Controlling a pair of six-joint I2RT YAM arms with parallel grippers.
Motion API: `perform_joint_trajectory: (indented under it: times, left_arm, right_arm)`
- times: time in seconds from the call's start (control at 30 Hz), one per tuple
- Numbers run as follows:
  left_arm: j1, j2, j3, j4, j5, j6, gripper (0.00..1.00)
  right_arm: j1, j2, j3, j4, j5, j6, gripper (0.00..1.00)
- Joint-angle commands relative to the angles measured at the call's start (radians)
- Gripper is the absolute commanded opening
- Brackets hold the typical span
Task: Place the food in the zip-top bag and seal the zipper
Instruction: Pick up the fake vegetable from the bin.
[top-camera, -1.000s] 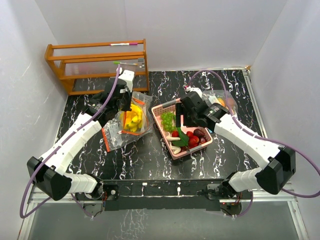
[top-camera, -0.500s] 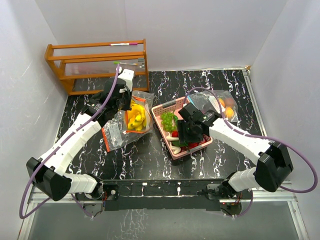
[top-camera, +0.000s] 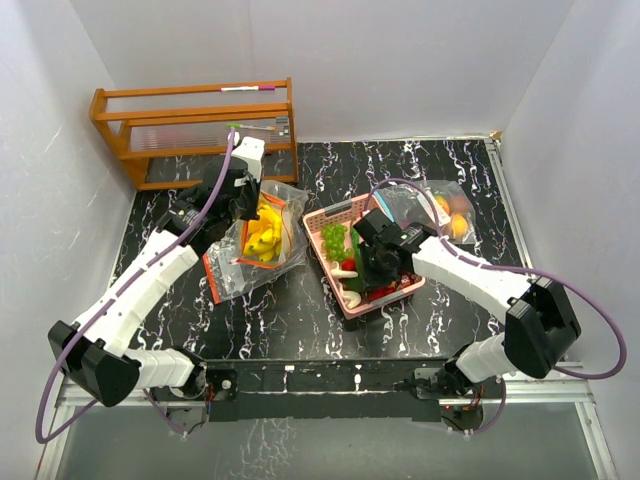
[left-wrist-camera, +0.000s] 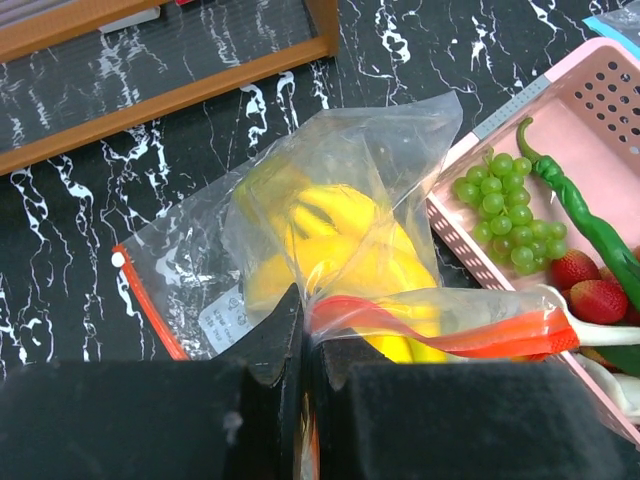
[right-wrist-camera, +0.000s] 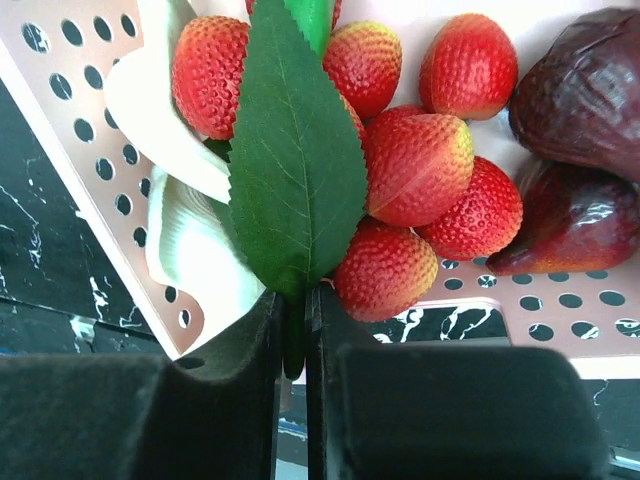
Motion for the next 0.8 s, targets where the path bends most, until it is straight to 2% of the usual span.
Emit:
perform_joint_trajectory:
  times: [0.0,0.17,0.33,0.63,0.77]
  left_arm:
    - [-0.002,-0.064,0.025,0.027,-0.027,0.017,0.0]
    - [-0.003,-0.072,0.018,0.033,-0.027,0.015,0.0]
    - [-0.002,-0.072,0.019,0.033,-0.026,0.016,0.0]
    - [-0.003,-0.071,0.016,0.039,-0.03,0.02,0.0]
    - [-0.003,-0.072,0.014,0.041,-0.027,0.021,0.0]
  right_arm:
    - [-0.003,-0.017,0.113,0.043,0.096,-0.023,0.08]
    - [-0.02,-0.009,0.286,-0.001,0.192,-0.076,0.08]
    - [-0.06,0.013,0.39,-0.001,0.189,-0.116,0.08]
    - [-0.087,0.019,0.429,0.012,0.142,-0.137,0.08]
    - [-0.087,0.018,0.401,0.039,0.056,-0.132,0.08]
